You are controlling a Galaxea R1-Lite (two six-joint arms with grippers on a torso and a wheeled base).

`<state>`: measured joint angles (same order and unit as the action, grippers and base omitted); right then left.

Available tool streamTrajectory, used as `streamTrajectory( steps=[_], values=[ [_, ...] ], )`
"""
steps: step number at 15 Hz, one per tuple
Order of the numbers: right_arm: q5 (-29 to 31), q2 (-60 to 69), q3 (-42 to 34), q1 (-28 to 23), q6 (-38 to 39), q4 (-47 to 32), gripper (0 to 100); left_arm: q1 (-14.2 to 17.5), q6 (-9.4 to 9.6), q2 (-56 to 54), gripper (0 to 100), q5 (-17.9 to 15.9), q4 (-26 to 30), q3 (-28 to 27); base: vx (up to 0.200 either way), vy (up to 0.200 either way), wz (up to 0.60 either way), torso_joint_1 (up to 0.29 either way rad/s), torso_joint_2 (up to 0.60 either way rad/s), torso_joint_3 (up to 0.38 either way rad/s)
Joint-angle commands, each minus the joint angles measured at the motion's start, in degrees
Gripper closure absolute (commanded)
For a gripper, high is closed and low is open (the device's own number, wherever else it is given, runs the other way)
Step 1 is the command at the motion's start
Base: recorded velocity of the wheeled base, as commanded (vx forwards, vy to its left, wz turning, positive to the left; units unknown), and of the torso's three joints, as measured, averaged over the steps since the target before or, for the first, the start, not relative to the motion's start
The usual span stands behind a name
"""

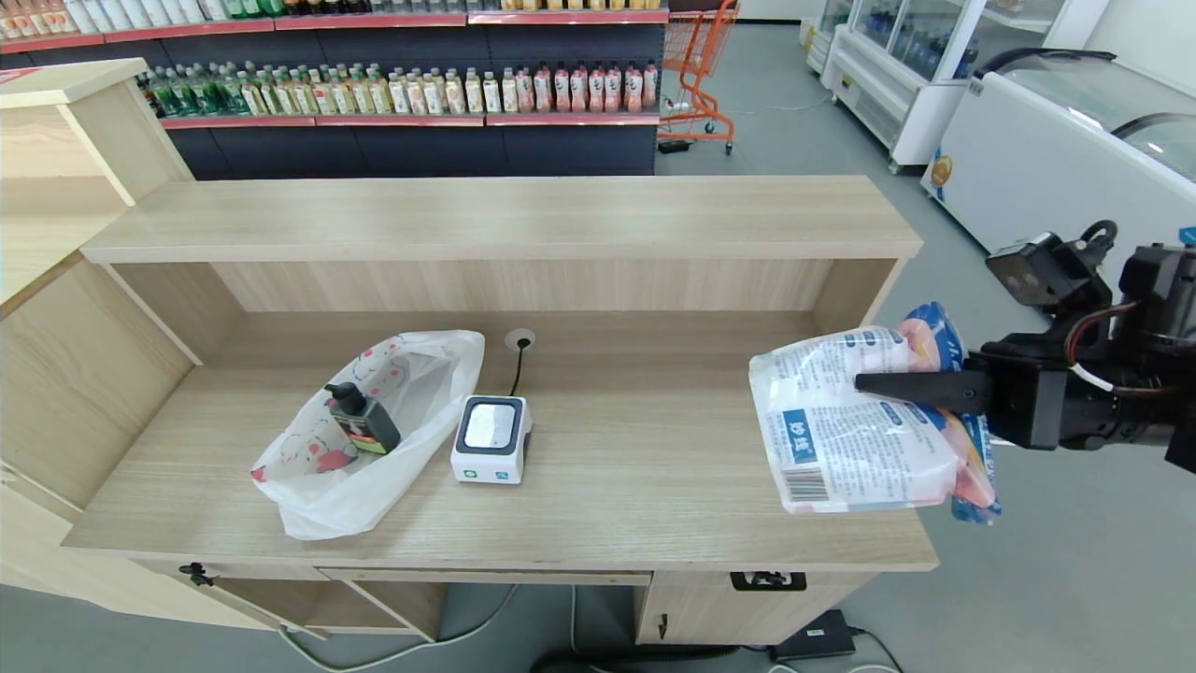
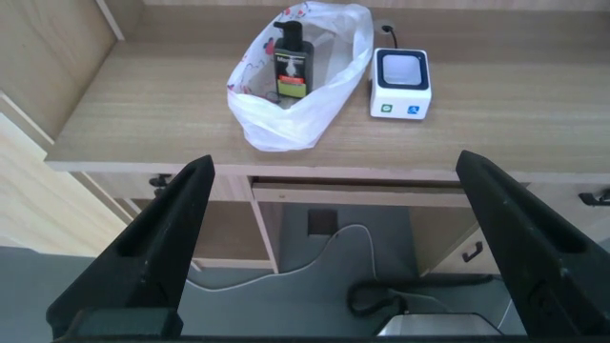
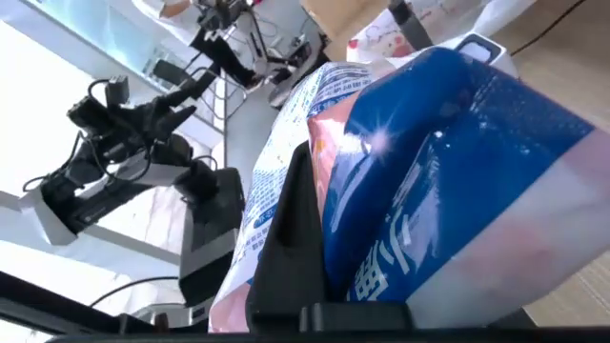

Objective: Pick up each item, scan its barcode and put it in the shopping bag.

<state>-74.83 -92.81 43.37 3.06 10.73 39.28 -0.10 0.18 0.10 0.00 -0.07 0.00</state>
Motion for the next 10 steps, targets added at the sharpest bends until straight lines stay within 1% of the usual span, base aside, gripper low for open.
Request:
streamTrajectory(
  steps=[1,4,7,10],
  values=[
    [-0.23,2.54,-0.84,0.63,0.61,-0.52,100,0.01,-0.01,-0.01,0,0.00,-0.01,0.00,0.000,0.000,0.00,0.000,0.00,0.000],
    [-2.08,6.15,-2.33,1.77,8.70,-0.52,100,0.01,-0.01,-0.01,0,0.00,-0.01,0.00,0.000,0.000,0.00,0.000,0.00,0.000],
    [-2.17,6.76,-4.70,3.80,8.96,-0.52,100,0.01,-0.01,-0.01,0,0.00,-0.01,0.00,0.000,0.000,0.00,0.000,0.00,0.000],
    [-2.08,6.50,-5.32,5.47,8.96,-0.52,100,0.01,-0.01,-0.01,0,0.00,-0.01,0.00,0.000,0.000,0.00,0.000,0.00,0.000]
  ],
)
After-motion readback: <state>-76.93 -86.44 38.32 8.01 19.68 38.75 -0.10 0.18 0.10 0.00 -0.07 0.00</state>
